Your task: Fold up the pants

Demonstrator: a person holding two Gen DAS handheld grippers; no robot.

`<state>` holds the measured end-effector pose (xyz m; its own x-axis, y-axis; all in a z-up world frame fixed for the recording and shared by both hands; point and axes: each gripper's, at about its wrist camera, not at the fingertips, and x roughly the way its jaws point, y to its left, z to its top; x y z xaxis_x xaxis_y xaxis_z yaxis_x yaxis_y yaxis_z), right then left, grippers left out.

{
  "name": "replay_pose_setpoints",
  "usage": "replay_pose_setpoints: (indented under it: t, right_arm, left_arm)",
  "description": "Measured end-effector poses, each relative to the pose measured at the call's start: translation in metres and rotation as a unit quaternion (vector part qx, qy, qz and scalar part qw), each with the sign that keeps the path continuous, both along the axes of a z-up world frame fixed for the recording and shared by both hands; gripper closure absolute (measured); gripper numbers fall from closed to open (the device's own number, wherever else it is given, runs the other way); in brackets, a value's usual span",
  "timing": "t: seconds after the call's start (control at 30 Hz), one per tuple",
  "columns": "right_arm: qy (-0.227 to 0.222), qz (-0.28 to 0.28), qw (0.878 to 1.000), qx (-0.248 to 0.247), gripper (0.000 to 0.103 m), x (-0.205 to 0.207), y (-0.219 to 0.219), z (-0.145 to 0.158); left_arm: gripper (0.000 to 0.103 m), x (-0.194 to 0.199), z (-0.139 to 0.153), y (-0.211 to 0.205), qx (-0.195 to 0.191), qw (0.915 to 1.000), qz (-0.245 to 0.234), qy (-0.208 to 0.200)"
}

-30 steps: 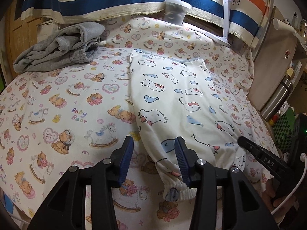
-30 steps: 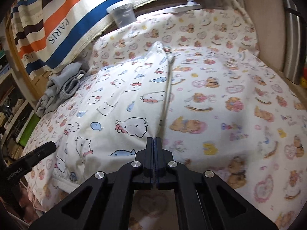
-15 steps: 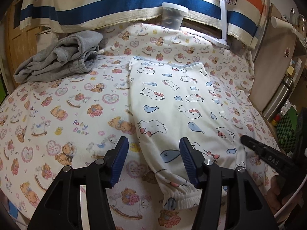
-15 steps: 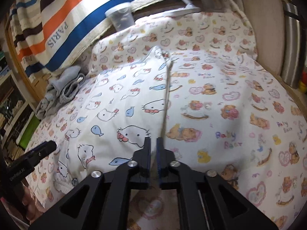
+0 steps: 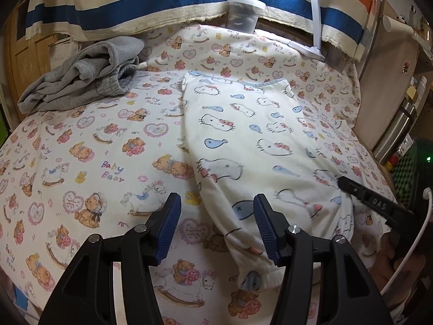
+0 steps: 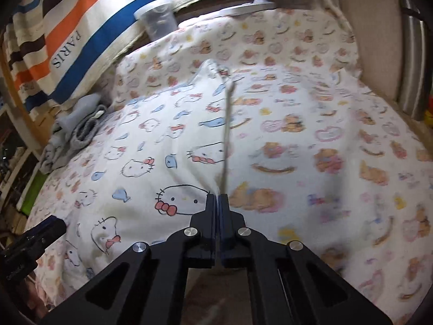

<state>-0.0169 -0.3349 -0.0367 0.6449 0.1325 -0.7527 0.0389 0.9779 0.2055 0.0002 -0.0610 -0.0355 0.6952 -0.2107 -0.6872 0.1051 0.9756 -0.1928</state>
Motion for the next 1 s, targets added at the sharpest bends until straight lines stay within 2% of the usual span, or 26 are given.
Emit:
replay_pose_setpoints:
  t: [0.13,0.23,0.37,0.43,0.5,0.53,0.6,0.67,0.77,0.87,1.0]
  right_arm:
    - [0.022,0.002,1.0,0.016,0.101,0.002,-0.009,-0.002]
    - [0.036,0.022,0.999,0.02,0.1,0.003,-0.01,0.004]
    - [0.011,0.033,0.999,0.005,0.1,0.009,-0.018,0.034]
    - [0.001,0.037,0.999,-0.005,0.092,0.019,-0.021,0.051]
    - [-0.007,0.043,0.999,-0.018,0.065,0.036,-0.021,0.066]
    - [-0.017,0.038,0.999,-0.03,0.063,0.047,-0.021,0.075]
    - [-0.029,0.031,0.998,-0.05,0.063,0.066,-0.018,0.088]
    - [-0.031,0.036,0.998,-0.047,0.063,0.091,-0.014,0.101]
    - [-0.018,0.044,0.998,-0.033,0.063,0.128,-0.007,0.11]
    - [-0.012,0.041,0.998,-0.056,0.063,0.16,0.007,0.104]
    - [0.024,0.054,0.995,-0.08,0.063,0.197,0.026,0.078]
  left_arm:
    - [0.049,0.001,-0.001,0.002,0.01,0.9999,-0.005,0.001]
    - [0.049,0.004,0.009,0.001,0.031,0.9992,-0.022,-0.007]
    - [0.047,0.014,0.039,0.003,0.052,0.9967,-0.045,-0.044]
    - [0.044,0.027,0.053,0.001,0.07,0.9942,-0.049,-0.065]
    - [0.044,0.046,0.067,0.0,0.09,0.9914,-0.04,-0.086]
    - [0.044,0.055,0.073,0.0,0.093,0.9907,-0.039,-0.092]
    - [0.044,0.081,0.087,0.003,0.08,0.9918,-0.033,-0.094]
    - [0.043,0.104,0.097,0.007,0.06,0.9928,-0.032,-0.099]
    - [0.041,0.137,0.101,0.004,0.071,0.9917,-0.026,-0.104]
    - [0.038,0.162,0.092,0.003,0.065,0.9928,-0.027,-0.097]
    - [0.038,0.192,0.064,0.007,0.037,0.9972,-0.028,-0.058]
